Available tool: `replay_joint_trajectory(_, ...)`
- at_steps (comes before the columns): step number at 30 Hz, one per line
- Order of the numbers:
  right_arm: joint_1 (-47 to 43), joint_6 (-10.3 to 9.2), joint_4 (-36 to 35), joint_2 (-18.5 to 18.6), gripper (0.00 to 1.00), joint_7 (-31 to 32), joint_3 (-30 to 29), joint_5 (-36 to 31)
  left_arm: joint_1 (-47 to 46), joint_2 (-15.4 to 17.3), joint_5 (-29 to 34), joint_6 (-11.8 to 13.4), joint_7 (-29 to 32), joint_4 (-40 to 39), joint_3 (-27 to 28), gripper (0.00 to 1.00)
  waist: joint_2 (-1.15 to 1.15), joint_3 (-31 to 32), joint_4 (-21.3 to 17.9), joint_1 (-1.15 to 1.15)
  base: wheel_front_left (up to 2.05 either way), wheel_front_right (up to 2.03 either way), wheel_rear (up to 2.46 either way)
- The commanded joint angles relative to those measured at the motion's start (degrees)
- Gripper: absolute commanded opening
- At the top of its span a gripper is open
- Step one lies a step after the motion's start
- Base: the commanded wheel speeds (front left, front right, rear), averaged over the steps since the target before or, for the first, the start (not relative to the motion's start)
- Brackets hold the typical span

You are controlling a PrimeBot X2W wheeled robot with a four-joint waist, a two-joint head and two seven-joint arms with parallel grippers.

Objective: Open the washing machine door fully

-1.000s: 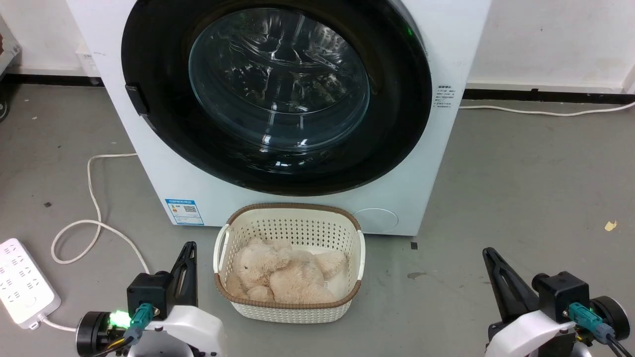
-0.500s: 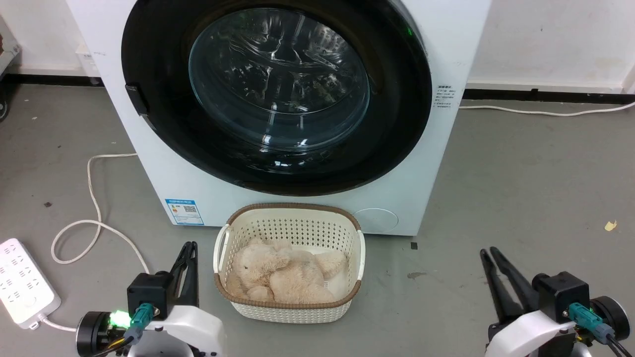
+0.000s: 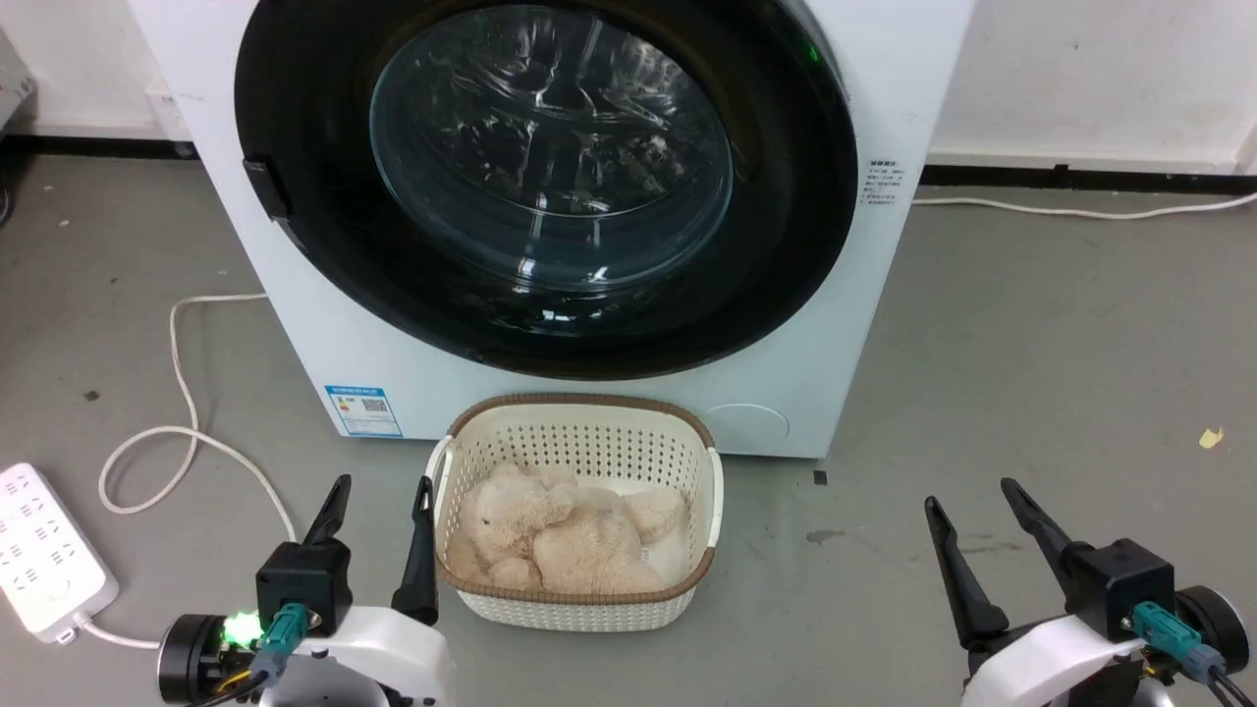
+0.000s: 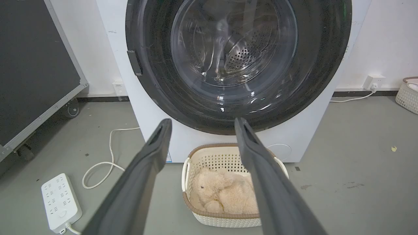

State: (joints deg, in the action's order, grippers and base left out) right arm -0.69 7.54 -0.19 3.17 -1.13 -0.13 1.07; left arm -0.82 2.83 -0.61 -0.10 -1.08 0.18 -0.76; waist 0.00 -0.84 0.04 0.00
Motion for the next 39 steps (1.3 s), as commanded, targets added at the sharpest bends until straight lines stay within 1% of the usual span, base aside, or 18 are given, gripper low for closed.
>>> replay_joint_trajectory(1,0.40,-0.01,-0.09,-0.04,1.00,-0.53,-0.11,0.44,-0.14,0.01,-0.20,0.32,-0.51,-0.27,-0.04,1.00,0.00,-0.18,0.03,0.00,0.00,0.00,0.00)
replay_joint_trajectory(9,2.32,-0.01,-0.13,0.14,1.00,-1.25,-0.30,0.76,-0.96,0.01,-0.54,0.45,-1.47,-0.83,-0.67,1.00,0.00,-2.22,0.35,0.00,0.00,0.00,0.00)
replay_joint_trajectory(16,5.57,-0.01,-0.36,1.73,1.00,-1.12,-0.06,1.68,-1.85,0.01,-0.84,0.58,-2.31,-1.44,-1.03,1.00,0.00,-4.43,0.63,0.00,0.00,0.00,0.00)
replay_joint_trajectory(23,9.80,-0.02,-0.43,3.40,1.00,-0.42,-0.03,3.62,-2.67,0.01,-1.07,0.69,-3.15,-1.94,-1.29,1.00,0.00,-6.28,0.80,0.00,0.00,0.00,0.00)
replay_joint_trajectory(33,17.21,-0.02,1.03,5.75,0.99,1.79,-0.74,8.48,-3.44,0.02,-1.44,0.90,-4.34,-2.53,-1.72,1.00,0.00,-8.44,1.32,0.00,0.00,0.00,0.00)
replay_joint_trajectory(34,18.01,-0.02,1.28,5.94,0.49,2.04,-0.92,9.01,-3.52,0.02,-1.49,0.92,-4.46,-2.58,-1.77,1.00,0.00,-8.67,1.39,0.00,0.00,0.00,0.00)
replay_joint_trajectory(35,18.80,-0.02,1.54,6.09,0.09,2.30,-1.12,9.58,-3.62,0.02,-1.55,0.94,-4.58,-2.63,-1.83,1.00,0.00,-8.90,1.47,0.00,0.00,0.00,0.00)
replay_joint_trajectory(36,19.59,-0.02,1.86,6.14,0.00,2.57,-1.39,10.26,-3.72,0.02,-1.61,0.95,-4.70,-2.68,-1.90,1.00,0.00,-9.14,1.56,0.00,0.00,0.00,0.00)
replay_joint_trajectory(39,21.92,-0.02,2.96,6.08,0.00,3.42,-2.28,12.21,-4.02,0.02,-1.79,1.02,-5.06,-2.83,-2.07,1.00,0.00,-9.81,1.77,0.00,0.00,0.00,0.00)
